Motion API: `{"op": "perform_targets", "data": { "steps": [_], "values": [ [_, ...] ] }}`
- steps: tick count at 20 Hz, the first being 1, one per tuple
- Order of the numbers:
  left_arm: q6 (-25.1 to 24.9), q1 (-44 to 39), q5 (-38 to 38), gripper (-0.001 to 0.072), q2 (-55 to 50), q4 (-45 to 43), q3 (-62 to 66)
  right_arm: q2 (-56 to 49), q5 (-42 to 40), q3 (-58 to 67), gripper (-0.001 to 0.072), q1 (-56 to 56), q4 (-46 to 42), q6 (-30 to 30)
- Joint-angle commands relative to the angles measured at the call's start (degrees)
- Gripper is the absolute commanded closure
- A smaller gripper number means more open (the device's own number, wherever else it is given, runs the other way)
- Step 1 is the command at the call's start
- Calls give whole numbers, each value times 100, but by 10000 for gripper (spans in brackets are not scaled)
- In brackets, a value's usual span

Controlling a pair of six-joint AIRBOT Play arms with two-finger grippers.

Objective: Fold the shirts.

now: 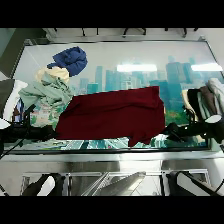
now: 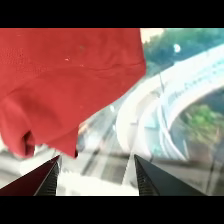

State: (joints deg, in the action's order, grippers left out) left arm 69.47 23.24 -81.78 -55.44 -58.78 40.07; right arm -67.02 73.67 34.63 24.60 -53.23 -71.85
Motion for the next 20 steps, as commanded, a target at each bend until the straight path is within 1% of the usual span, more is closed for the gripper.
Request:
{"op": "perform_targets", "data": {
  "steps": [1, 2, 5, 7, 8, 9, 10, 11, 12, 14, 16, 18, 20],
  "values": [
    [74, 13, 57, 694, 48, -7, 138, 92, -761, -439, 127, -271, 374, 46],
    [103, 13, 55, 694, 48, -7, 192, 44, -984, -439, 103, -444, 481, 26],
    [111, 11, 35, 694, 48, -4, 238, -197, -1679, -439, 103, -898, 658, -107],
    [111, 13, -20, 694, 48, -2, 238, -466, -1797, -439, 103, -1145, 841, -144],
    [111, 13, -35, 694, 48, -4, 238, -564, -1797, -439, 106, -1257, 1036, -15],
    [111, 13, -33, 694, 48, -2, 238, -621, -1788, -437, 126, -1377, 1167, 79],
    [111, 13, -33, 694, 48, -2, 238, -605, -1768, -433, 281, -1451, 1123, 74],
    [111, 13, -35, 694, 48, -4, 238, -535, -1644, -424, 648, -1427, 990, 83],
    [111, 13, -35, 694, 48, -7, 238, -387, -1445, -393, 681, -1349, 713, 57],
    [114, 13, -96, 694, 50, -4, 238, 155, -911, -313, 681, -1106, -157, -205],
    [188, 11, -378, 694, 61, -4, 236, 962, -214, -295, 681, -944, -881, -503],
    [221, -94, -411, 694, 372, -35, 50, 2026, 422, -295, 682, -946, -1266, -866],
    [365, -210, -450, 695, 861, -31, -367, 3012, 824, -295, 682, -946, -1274, -1224]
  ]
}}
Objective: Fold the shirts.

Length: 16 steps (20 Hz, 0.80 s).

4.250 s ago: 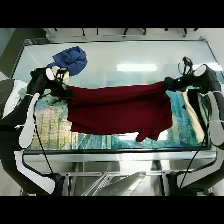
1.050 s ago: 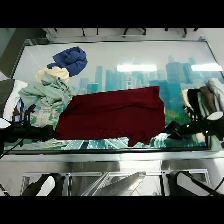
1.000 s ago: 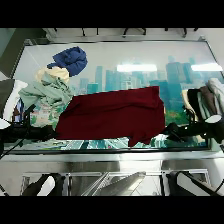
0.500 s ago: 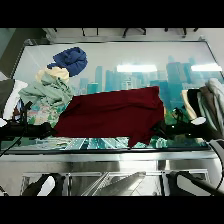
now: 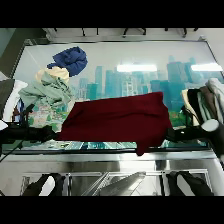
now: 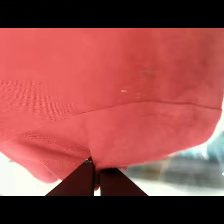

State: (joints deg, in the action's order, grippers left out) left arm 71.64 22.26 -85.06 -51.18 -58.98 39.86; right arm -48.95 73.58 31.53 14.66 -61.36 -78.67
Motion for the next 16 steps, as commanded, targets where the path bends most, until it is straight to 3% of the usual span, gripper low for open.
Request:
{"op": "perform_targets", "data": {
  "steps": [1, 5, 8, 16],
  "values": [
    [247, -192, -264, 695, 691, -9, -577, 1598, 1049, 15, 682, 48, -463, -695],
    [529, -435, -415, 695, 1532, -125, -1014, 2288, 1803, 31, 681, 50, -404, -839],
    [798, -422, 9, 695, 1504, -446, -605, 1974, 1617, 328, 682, 50, -380, -721],
    [715, -511, 938, 694, -1388, -382, 1368, -1073, 186, 2229, 681, -201, -337, -208]
  ]
}}
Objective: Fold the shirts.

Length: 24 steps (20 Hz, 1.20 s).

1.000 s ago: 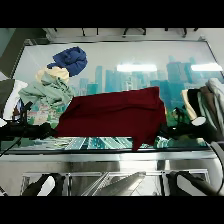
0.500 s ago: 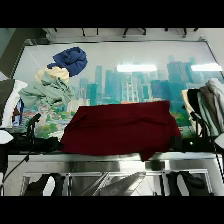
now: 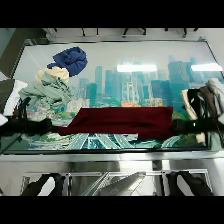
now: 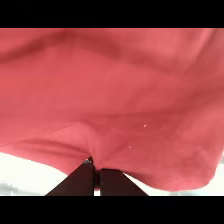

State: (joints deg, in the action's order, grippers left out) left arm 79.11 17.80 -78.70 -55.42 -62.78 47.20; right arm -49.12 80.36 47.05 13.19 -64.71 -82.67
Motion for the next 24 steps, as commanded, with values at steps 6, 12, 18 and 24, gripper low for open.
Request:
{"op": "perform_targets", "data": {
  "steps": [6, 12, 18, 24],
  "values": [
    [-363, -929, 496, 694, -2557, -247, 1899, -3080, -562, 2347, 681, -109, 105, 192],
    [-299, -1049, -59, 694, -3812, -356, 3154, -4063, -546, 2782, 681, -109, 107, 166],
    [-304, -1049, -214, 614, -4122, -321, 3418, -4325, -680, 2798, 42, -81, 197, 168],
    [-199, -761, -208, 87, -3526, -348, 3418, -4111, 555, 3171, 9, 520, 409, 769]
  ]
}}
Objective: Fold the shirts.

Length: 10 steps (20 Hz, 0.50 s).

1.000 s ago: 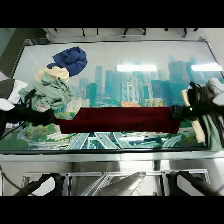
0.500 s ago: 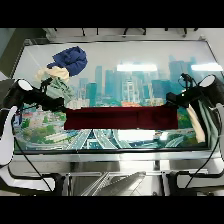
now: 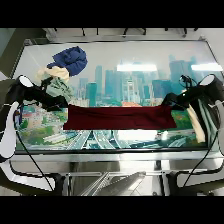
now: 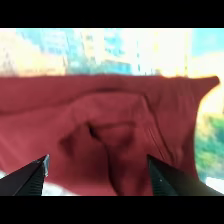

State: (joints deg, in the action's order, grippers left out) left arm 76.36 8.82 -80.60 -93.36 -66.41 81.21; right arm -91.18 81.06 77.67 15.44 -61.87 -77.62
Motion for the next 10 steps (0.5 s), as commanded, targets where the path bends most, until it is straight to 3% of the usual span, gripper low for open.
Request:
{"op": "perform_targets", "data": {
  "steps": [1, 2, 3, 4, 5, 10],
  "values": [
    [201, 216, -50, 88, 444, 17, 17, 92, 476, 109, 9, 466, 142, 343],
    [369, 284, -85, 118, 623, 17, 17, 55, 472, 92, 9, 640, 157, 376],
    [472, 341, -155, 286, 826, 31, 17, -11, 476, 68, 9, 826, 203, 380],
    [463, 337, -199, 659, 1027, 44, 17, -85, 476, 9, 9, 988, 330, 435],
    [402, 334, -190, 694, 1252, 44, 17, -149, 474, -90, 10, 1093, 466, 575],
    [411, 28, 162, 694, 1991, 44, 17, -474, 278, -568, 9, 1137, 739, 1095]
  ]
}}
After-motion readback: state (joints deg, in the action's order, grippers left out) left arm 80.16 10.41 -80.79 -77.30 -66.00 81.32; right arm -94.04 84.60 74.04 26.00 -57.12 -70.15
